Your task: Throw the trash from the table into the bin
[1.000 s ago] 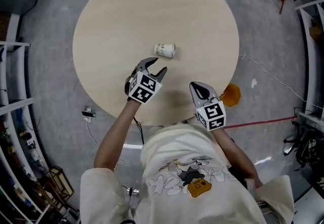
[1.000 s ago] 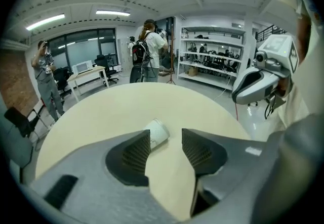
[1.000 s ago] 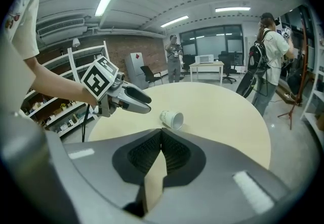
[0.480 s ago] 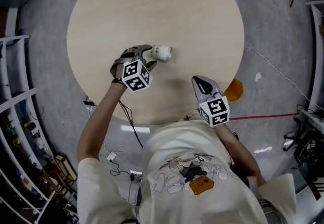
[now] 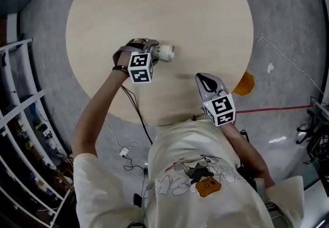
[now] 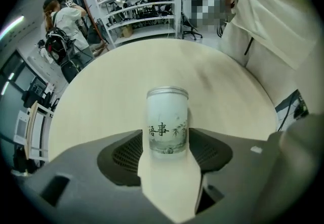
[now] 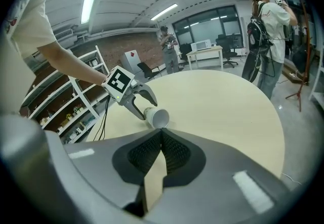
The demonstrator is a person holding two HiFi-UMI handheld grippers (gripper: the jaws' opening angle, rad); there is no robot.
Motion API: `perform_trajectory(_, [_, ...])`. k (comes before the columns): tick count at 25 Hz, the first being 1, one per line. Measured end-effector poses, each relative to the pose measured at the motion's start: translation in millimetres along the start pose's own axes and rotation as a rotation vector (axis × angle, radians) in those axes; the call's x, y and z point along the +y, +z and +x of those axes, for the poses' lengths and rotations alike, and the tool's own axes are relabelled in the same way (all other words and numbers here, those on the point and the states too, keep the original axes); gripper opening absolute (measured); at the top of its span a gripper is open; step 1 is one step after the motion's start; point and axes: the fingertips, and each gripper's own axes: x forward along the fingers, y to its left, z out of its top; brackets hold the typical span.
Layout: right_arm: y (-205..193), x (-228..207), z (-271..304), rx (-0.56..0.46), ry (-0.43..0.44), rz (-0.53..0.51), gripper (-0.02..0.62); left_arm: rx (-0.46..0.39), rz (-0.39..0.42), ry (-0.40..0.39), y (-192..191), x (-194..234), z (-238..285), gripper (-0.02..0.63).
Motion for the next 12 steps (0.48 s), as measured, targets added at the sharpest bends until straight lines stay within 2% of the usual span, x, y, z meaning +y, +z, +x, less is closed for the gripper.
perform_trajectory(4, [3, -6, 1, -0.014, -0.012, 0.017, 0.006, 0.025, 0.002, -0.071, -5, 0, 18, 0.269])
perform_trajectory(8, [1, -5, -5, -0.021, -0.025, 0.021, 0.006, -0.011, -0.094, -0.087, 3, -7, 19, 0.264])
perform_trajectory(12, [4, 0, -6, -0.045, -0.023, 0.003, 0.006, -0.038, -0.168, -0.058, 8, -11, 10, 0.262])
